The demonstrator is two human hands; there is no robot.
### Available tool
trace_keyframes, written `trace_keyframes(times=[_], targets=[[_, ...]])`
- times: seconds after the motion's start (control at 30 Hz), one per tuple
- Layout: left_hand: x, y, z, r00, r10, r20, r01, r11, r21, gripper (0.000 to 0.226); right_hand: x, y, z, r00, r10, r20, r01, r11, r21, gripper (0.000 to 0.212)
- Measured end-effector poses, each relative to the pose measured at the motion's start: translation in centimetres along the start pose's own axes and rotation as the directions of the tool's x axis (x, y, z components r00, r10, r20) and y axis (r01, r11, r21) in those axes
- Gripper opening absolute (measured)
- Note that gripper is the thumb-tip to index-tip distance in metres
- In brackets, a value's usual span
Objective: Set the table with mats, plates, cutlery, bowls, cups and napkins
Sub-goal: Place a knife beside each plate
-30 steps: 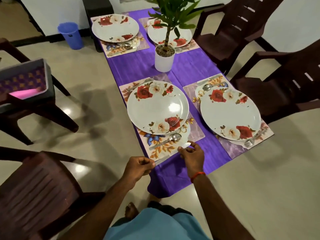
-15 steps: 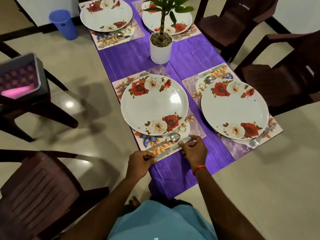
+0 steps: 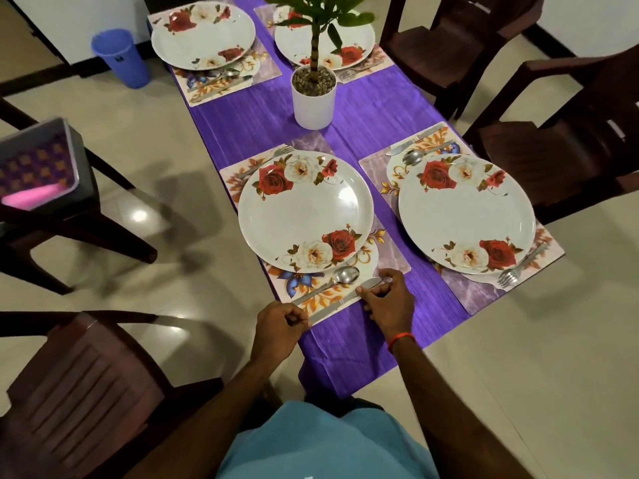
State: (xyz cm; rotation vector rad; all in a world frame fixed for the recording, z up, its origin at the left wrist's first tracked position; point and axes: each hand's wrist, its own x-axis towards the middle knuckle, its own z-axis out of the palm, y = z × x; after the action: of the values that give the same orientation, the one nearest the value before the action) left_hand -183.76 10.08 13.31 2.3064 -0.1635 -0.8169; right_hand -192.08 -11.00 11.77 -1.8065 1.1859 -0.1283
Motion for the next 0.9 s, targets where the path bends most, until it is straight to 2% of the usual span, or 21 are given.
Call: trace_keyframes(times=[0.1,0.2,0.27,0.37,0.53,0.6,0.7,0.9], targets=[[0.0,0.1,-0.8,1.000,0.007,-0.019,-0.007,1.000,-0.028,0.020,-0.4,-0.3,-0.2,1.000,0.009,-0.015,-0.008,0.999,0.045,0.042],[0.1,0.8,-2.0,0.996,0.036,-0.084,-0.041,0.998,-0.056,0.019,-1.1,-0.7,-0.3,0.995,0.046,-0.090,-0.031,0.987,0.160,0.030],[0.3,1.2,-3.2,0.989,0.079,-0.126,-0.090,0.993,-0.082,0.018,-1.7,-1.1,-0.4,0.989,0.021,-0.144,0.003,0.986,0.167,0.026],[0.8,1.2,-5.6,0.970,0.175,-0.167,-0.200,0.970,-0.142,0.016,-2.7,-2.8,0.0,0.986,-0.046,-0.161,0.076,0.979,0.187,0.023],[1.4,0.7,-10.5,0.939,0.250,-0.237,-0.293,0.941,-0.168,0.011,-4.2,-8.7,2.1,0.955,-0.292,-0.056,0.297,0.948,0.117,0.021],[1.5,0.0,-12.6,0.909,0.310,-0.279,-0.353,0.928,-0.119,0.011,-4.8,-11.2,3.7,0.918,-0.395,0.006,0.395,0.917,0.056,0.023],[1.7,-1.4,-15.6,0.880,0.383,-0.279,-0.387,0.921,0.045,0.030,-6.4,-13.9,6.9,0.828,-0.552,0.097,0.558,0.827,-0.064,0.028],[0.9,-4.2,-21.6,0.828,0.456,-0.327,-0.429,0.890,0.156,0.055,-11.4,-18.9,13.6,0.644,-0.709,0.287,0.765,0.605,-0.223,0.037]])
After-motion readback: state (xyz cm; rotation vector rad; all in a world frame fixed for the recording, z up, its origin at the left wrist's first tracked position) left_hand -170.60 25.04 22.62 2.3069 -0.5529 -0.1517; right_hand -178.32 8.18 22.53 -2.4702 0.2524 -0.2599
